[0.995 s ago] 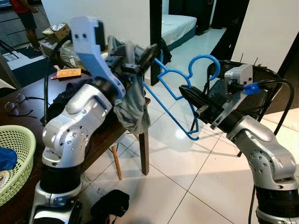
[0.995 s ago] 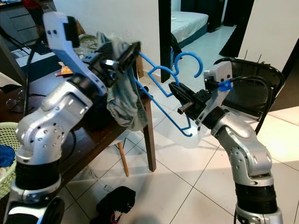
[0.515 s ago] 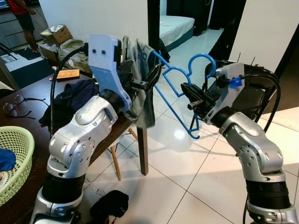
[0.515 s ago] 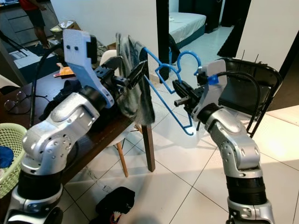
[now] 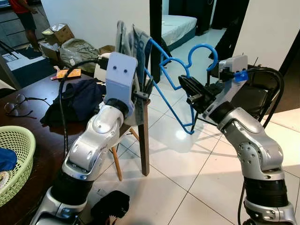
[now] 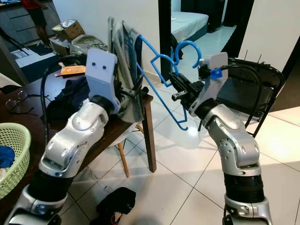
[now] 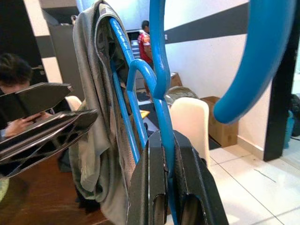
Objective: Hang hanger
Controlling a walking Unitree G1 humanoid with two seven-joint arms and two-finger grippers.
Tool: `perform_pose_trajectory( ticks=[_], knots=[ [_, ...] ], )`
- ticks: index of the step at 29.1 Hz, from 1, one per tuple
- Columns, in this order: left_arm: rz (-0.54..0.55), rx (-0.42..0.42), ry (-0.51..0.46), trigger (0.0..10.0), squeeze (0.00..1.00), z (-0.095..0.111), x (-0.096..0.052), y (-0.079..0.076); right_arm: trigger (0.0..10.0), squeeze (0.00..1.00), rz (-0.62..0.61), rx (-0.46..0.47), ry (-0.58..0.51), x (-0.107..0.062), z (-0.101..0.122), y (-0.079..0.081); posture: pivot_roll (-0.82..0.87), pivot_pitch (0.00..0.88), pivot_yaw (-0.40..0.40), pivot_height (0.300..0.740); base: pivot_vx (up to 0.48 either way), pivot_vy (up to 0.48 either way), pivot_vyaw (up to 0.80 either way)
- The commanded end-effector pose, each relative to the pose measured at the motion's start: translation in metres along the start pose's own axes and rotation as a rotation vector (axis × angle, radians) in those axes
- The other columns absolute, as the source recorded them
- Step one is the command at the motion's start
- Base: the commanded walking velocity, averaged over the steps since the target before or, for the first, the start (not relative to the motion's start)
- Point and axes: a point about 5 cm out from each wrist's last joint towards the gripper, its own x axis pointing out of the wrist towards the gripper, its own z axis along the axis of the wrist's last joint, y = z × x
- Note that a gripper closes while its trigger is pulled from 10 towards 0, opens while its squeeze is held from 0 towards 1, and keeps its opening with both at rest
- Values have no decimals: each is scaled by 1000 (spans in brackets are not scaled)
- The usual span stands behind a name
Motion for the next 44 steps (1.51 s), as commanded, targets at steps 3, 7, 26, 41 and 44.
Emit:
perform_pose_trajectory(
  ticks=[3,7,26,41,44],
  knots=[
    [28,32,-42,10000,0,5,5,1,10000,0,43,5,-34,1,7,8,15,40,36,735,0,0,0],
    [28,30,-66,10000,0,9,7,-2,10000,0,56,12,-35,2,7,10,16,40,35,735,0,0,0],
    [-64,-10,-151,10000,0,21,11,-20,10000,0,69,24,-24,3,4,15,17,41,34,735,0,0,0],
    [98,60,-167,10000,0,22,18,9,10000,0,156,34,-8,-8,2,27,9,35,44,735,0,0,0],
    [107,61,-171,10000,0,22,18,12,10000,0,169,36,-7,-10,2,28,9,33,46,735,0,0,0]
  ],
)
